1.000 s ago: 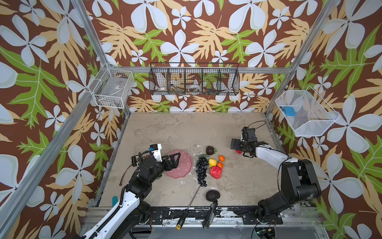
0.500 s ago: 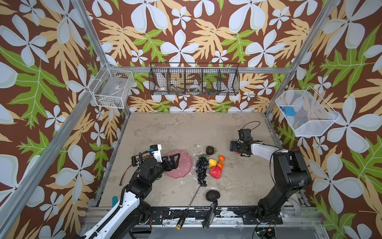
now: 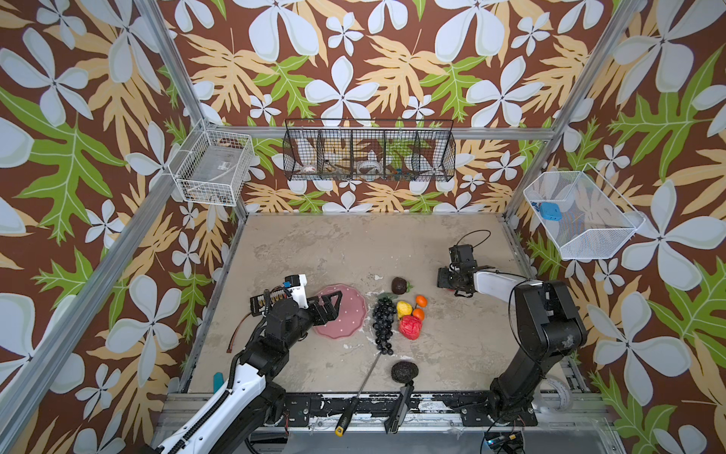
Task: Arrange fruit in a fruit bowl
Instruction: Pick up the fruit from the middle-right of the table.
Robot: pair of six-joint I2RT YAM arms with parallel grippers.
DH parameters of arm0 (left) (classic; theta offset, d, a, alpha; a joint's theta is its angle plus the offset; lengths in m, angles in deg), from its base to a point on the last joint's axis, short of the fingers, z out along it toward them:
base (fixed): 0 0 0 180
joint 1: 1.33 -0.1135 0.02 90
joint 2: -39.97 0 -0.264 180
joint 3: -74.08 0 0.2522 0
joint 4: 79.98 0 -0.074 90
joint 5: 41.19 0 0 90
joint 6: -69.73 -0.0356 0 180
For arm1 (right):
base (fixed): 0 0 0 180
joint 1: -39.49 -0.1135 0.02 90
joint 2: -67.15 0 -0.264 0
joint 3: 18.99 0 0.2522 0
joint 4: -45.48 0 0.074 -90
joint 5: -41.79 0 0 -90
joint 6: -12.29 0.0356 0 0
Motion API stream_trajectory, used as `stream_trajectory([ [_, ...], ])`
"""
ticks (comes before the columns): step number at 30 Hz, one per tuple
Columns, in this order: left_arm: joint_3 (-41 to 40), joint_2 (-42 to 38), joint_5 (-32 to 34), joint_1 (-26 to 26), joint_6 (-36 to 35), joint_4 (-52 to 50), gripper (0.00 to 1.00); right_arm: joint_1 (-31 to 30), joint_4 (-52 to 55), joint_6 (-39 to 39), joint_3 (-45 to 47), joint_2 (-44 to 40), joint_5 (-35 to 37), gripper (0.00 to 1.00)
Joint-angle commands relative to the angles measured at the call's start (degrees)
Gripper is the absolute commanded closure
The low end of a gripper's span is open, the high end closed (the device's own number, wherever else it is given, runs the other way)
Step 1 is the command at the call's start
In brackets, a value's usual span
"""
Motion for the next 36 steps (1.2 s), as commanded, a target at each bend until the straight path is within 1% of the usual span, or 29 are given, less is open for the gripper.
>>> stream_trajectory([
  [1,-0.1,0.1,0.2,0.1,0.1,0.5,0.00,-0.2,-0.3,0.2,-0.3,0.4,1.3,0.37],
  [13,0.1,0.4,0.3,0.0,0.0,0.8,0.00,-1.0,-0.3,0.3,-0.5,0.7,2.1,0.39],
  [20,0.3,0.8,0.2,0.0,0.0,0.7,0.00,-1.3,-0.6,0.0,0.5,-2.5,2.5,0.41],
  [25,0.8,1.8,-0.3,0.0,0.1,0.7,0.00,-2.3,-1.2,-0.7,1.4,-5.6,0.7,0.42],
  [30,3.0,4.4,-3.1,0.0,0.6,0.2,0.00,-7.1,-1.4,-2.1,2.0,-11.2,-0.3,0.43],
  [33,4.9,6.2,-5.4,0.0,0.9,-0.6,0.00,-11.6,-2.8,-3.6,3.0,-15.0,-2.4,0.43],
  [36,7.6,7.6,-7.4,0.0,0.6,-2.0,0.00,-17.2,-4.1,-6.0,4.1,-19.0,-2.6,0.44],
])
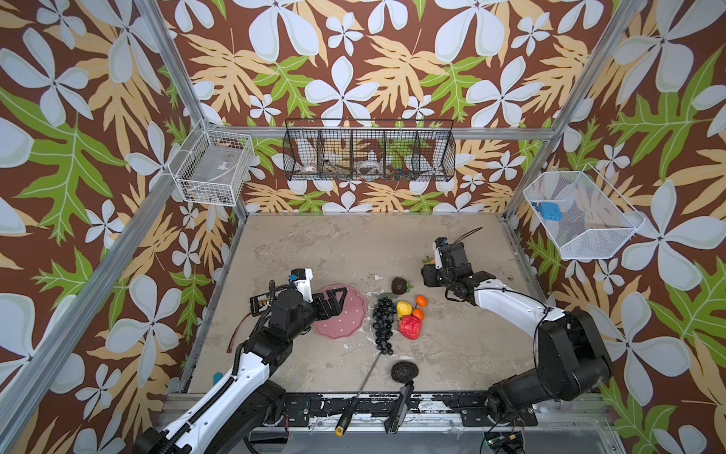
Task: Arrange fruit in a fruit bowl
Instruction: Pick up the fruit from the middle-right of the table.
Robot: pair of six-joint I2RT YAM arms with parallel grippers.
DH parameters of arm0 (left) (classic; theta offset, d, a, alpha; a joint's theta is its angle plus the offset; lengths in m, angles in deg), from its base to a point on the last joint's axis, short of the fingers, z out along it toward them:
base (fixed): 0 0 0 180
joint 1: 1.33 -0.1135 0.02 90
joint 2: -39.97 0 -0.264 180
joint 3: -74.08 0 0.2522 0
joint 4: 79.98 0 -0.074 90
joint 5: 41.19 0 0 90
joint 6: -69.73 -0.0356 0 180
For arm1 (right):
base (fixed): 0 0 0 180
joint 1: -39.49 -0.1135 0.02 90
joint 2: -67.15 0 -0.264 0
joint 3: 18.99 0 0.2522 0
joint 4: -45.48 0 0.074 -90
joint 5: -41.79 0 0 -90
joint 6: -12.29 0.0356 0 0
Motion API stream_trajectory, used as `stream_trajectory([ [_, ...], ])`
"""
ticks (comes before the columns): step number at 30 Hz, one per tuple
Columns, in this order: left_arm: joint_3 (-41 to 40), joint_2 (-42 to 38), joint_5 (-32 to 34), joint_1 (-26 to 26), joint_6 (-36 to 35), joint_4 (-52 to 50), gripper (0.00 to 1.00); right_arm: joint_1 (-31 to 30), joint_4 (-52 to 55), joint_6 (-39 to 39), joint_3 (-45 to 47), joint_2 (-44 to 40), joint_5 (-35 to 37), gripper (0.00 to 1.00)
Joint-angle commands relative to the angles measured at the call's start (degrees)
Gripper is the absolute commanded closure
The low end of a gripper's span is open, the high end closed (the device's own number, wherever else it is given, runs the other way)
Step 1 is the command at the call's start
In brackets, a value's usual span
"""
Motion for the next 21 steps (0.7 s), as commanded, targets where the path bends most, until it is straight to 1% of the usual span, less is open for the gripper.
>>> stream_trajectory([
  [1,2.9,1.1,-3.7,0.0,0.0,-1.5,0.00,-4.9,-2.2,-3.4,0.8,-3.4,-0.7,0.44],
  [7,9.8,3.8,-7.0,0.0,-3.3,-6.0,0.02,-12.5,-5.5,-7.0,3.6,-8.4,-1.9,0.46],
  [12,13.4,6.4,-11.1,0.1,-5.7,-7.8,0.09,-18.1,-9.6,-10.5,6.4,-10.9,-2.2,0.46],
  [16,15.1,8.4,-16.0,0.0,-7.6,-8.3,0.20,-21.2,-12.2,-12.3,7.8,-11.4,-2.6,0.47],
  [21,15.7,9.4,-19.1,0.1,-8.5,-8.4,0.35,-24.2,-13.7,-14.5,8.0,-10.5,-2.6,0.48],
])
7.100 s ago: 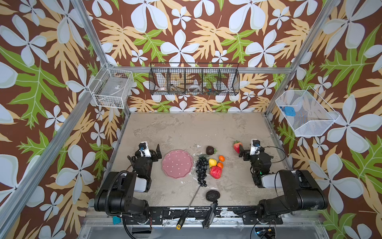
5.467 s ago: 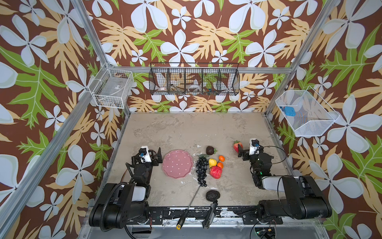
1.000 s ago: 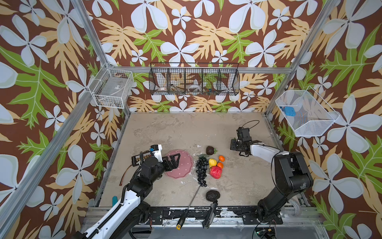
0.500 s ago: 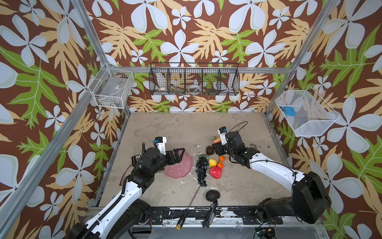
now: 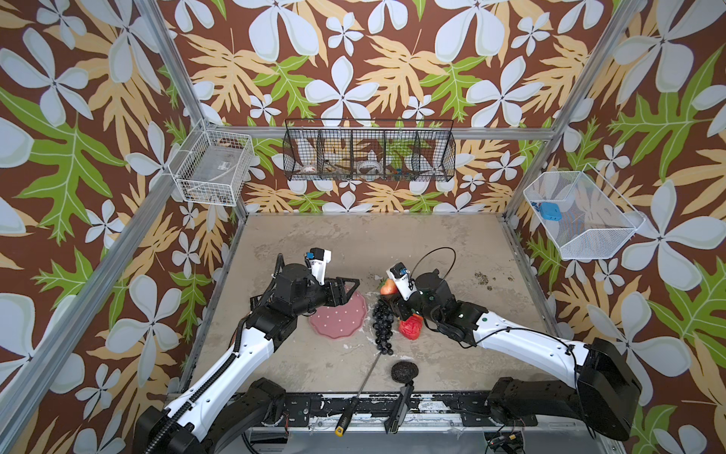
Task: Arrange fruit in a fruit bowl
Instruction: Pick up the fruit from the middle-right of the table, then place the fruit in the fruit bowl.
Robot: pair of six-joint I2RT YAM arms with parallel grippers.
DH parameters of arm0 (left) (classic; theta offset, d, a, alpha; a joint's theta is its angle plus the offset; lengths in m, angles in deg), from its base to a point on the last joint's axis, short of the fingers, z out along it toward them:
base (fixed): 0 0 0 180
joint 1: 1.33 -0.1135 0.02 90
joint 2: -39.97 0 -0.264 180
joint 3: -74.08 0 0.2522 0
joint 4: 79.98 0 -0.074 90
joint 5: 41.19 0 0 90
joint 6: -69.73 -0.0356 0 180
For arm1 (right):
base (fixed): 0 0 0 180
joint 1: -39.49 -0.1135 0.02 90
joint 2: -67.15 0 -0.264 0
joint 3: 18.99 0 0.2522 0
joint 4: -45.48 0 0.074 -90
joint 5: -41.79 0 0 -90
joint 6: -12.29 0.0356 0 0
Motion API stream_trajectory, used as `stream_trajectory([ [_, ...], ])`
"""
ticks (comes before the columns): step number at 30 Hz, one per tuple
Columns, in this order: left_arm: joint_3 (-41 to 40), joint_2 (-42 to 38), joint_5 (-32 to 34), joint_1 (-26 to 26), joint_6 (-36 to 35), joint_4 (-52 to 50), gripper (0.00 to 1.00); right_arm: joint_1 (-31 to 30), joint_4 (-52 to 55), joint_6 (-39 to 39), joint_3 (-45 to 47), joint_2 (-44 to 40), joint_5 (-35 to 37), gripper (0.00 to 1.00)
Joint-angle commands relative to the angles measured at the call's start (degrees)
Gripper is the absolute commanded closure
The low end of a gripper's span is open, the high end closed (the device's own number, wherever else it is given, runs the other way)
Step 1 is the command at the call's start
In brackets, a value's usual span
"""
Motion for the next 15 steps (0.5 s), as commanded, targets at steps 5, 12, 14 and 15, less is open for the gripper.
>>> stream_trajectory([
  [5,0.3,1.1,-5.3,0.1,-1.9,-0.5,0.46,-3.0,-2.8,-2.9,-1.5,2.8,0.5,0.48],
  [12,0.0,2.2,-5.3,0.1,-1.3,0.2,0.51,-5.7,-2.4,-3.4,-3.6,5.7,1.2,0.49],
  [14,-0.3,2.9,-5.6,0.2,-0.8,1.0,0.54,-6.2,-2.4,-3.2,-4.0,6.2,1.2,0.49],
  [15,-0.4,3.2,-5.4,0.2,-0.7,1.1,0.56,-6.4,-2.4,-3.2,-4.1,6.3,1.2,0.49],
])
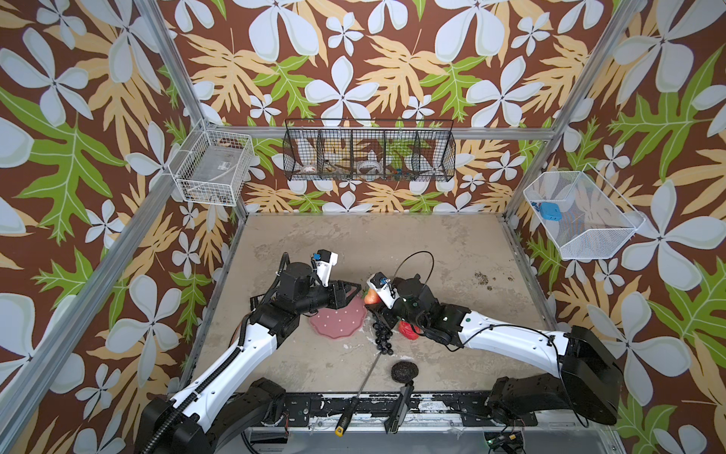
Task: Arrange fruit in a fruit bowl
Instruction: Place the fruit in the fruit bowl.
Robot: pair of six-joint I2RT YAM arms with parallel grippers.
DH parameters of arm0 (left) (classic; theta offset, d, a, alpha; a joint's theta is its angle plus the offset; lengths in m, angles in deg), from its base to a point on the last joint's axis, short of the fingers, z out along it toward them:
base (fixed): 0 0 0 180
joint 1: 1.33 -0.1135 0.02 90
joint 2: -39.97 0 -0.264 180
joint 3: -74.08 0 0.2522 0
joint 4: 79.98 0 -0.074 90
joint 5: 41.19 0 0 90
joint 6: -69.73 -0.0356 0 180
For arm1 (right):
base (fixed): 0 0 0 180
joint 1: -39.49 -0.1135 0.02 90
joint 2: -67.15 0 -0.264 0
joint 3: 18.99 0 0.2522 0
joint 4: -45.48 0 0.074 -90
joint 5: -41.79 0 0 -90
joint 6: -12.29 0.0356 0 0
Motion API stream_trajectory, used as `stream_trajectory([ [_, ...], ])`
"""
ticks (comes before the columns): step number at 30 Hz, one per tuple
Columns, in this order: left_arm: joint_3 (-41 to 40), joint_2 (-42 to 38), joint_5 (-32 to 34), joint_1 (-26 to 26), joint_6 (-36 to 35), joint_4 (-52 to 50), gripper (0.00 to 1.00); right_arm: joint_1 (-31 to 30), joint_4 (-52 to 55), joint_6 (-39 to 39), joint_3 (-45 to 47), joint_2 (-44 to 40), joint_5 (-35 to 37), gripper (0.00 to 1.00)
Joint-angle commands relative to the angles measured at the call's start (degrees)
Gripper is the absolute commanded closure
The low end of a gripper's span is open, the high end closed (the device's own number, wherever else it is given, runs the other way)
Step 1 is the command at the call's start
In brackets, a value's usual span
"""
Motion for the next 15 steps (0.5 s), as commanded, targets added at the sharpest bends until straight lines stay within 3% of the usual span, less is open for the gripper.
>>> stream_trajectory([
  [1,-0.2,0.8,-0.5,0.1,0.6,1.0,0.58,-0.8,-1.0,-0.3,-0.8,0.5,0.6,0.49],
  [11,-0.3,2.1,-0.6,0.2,0.3,1.0,0.68,-1.8,-0.7,-0.3,-2.4,2.6,0.7,0.49],
  [15,-0.2,2.8,-0.5,0.2,0.2,0.8,0.76,-2.5,-0.5,-0.5,-2.9,3.2,1.2,0.49],
])
